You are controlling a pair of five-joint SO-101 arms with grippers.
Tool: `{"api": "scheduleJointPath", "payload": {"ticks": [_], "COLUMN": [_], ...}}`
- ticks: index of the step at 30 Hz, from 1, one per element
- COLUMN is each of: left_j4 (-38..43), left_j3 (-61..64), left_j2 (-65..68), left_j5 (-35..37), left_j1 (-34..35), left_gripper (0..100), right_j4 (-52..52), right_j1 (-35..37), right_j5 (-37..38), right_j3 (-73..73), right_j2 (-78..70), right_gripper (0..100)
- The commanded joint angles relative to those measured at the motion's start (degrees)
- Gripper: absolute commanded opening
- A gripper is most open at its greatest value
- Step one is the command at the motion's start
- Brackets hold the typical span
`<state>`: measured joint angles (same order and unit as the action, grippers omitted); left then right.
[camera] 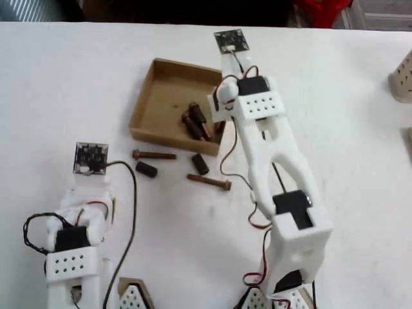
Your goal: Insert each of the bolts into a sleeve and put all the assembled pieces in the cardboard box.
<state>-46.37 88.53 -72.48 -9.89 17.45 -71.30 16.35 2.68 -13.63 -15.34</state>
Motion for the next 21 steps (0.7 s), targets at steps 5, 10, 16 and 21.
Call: {"api": "scheduleJointPath", "payload": {"ticks": [5, 10, 16, 21], "left_j4": [0.2, 0.2, 0.1, 0.1], "left_j3": [-0.3, -0.3, -0.3, -0.3], "left_j2": [-0.9, -0.9, -0.9, -0.9], "left_j5": [-0.4, -0.4, -0.4, -0.4], "left_j1": [-0.7, -0.7, -0.7, -0.7], "left_gripper": [9, 9, 9, 9], "right_j4": [-15.6, -28.9, -29.1, -19.7], "right_j1": [0.6, 3.8, 6.4, 7.3], "right_j5": [0.6, 1.2, 8.4, 5.3], "right_j3": [-1.3, 1.3, 16.6, 28.7], "right_j2": [13.1, 17.3, 26.1, 32.4], "right_gripper": [2.0, 1.6, 1.6, 1.7]}}
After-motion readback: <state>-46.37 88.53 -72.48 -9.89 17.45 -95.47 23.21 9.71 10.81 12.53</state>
